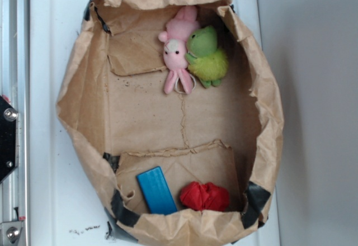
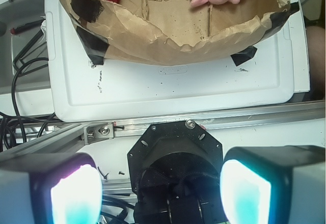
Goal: Grab the pink bunny.
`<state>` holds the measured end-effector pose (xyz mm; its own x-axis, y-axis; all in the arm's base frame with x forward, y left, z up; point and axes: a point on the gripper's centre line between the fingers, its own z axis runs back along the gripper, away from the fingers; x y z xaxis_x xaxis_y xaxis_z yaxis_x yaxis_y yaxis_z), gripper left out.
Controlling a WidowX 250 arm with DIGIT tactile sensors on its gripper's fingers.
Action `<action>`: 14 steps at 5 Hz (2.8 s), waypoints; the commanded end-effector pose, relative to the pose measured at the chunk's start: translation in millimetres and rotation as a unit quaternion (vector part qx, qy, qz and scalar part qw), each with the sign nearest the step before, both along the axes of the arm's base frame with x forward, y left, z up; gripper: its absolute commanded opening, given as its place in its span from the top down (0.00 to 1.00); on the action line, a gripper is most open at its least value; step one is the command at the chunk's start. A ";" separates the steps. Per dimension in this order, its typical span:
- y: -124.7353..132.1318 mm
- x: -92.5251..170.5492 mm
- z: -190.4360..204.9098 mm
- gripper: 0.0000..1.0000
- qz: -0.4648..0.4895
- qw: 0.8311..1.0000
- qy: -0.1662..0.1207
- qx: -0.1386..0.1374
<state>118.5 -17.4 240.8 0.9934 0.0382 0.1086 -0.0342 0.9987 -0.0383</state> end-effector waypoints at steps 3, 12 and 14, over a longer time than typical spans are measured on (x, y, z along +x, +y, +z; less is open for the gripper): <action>-9.8 73.3 -56.9 0.00 0.148 0.989 -0.006 0.016; 58.7 171.0 -92.4 0.00 0.444 0.890 -0.070 -0.082; 58.7 171.0 -92.4 0.00 0.444 0.890 -0.070 -0.082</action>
<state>289.9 36.6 134.5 0.5522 0.8246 0.1227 -0.7962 0.5653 -0.2155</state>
